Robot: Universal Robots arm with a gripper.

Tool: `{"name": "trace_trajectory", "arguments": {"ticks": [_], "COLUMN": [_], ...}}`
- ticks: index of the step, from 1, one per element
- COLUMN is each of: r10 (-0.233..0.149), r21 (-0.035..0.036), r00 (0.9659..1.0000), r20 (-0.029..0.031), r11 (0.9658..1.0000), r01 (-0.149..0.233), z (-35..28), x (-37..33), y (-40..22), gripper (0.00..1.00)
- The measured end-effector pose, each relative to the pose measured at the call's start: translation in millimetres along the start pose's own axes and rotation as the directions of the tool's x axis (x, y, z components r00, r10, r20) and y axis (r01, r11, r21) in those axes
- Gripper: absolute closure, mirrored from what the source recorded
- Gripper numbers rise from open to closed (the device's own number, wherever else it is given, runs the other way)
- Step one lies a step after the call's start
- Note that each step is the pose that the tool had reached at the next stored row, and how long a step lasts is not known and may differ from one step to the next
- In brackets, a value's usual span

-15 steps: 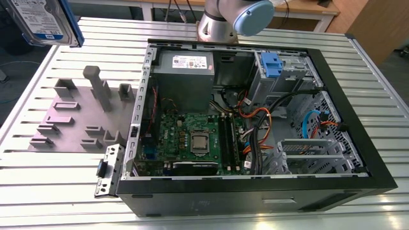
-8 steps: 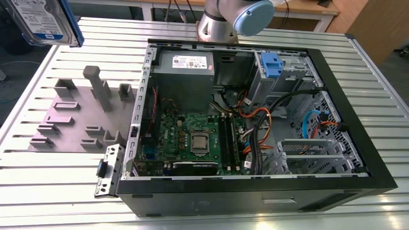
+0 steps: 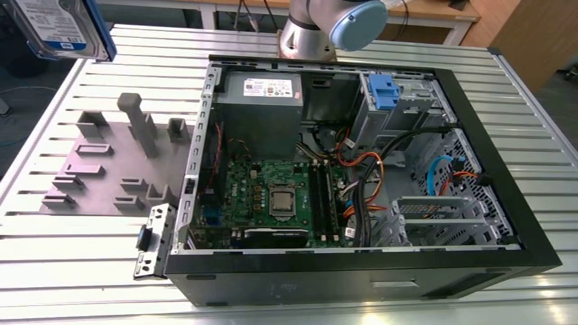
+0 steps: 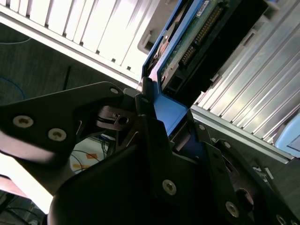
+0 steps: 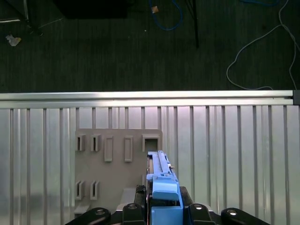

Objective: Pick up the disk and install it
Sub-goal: 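Pick up the disk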

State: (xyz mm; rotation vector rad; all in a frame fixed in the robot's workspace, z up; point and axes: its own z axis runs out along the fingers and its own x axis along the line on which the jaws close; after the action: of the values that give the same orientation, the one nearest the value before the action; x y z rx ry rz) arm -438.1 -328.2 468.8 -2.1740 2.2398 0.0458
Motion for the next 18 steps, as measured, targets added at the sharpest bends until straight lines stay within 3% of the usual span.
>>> {"name": "trace_trajectory", "arguments": {"ticks": [3, 12, 18], "r10": [0.0, 0.0, 0.0], "r21": [0.0, -0.0001, 0.0], "r00": [1.0, 1.0, 1.0], "r20": [0.0, -0.0001, 0.0], "r11": [1.0, 1.0, 1.0], "r01": [0.0, 0.0, 0.0], "z": [-7.8, -20.2, -20.9], "x": [-0.4, -0.8, -0.8], "y": [0.1, 0.1, 0.2], "gripper": [0.64, 0.64, 0.64]}}
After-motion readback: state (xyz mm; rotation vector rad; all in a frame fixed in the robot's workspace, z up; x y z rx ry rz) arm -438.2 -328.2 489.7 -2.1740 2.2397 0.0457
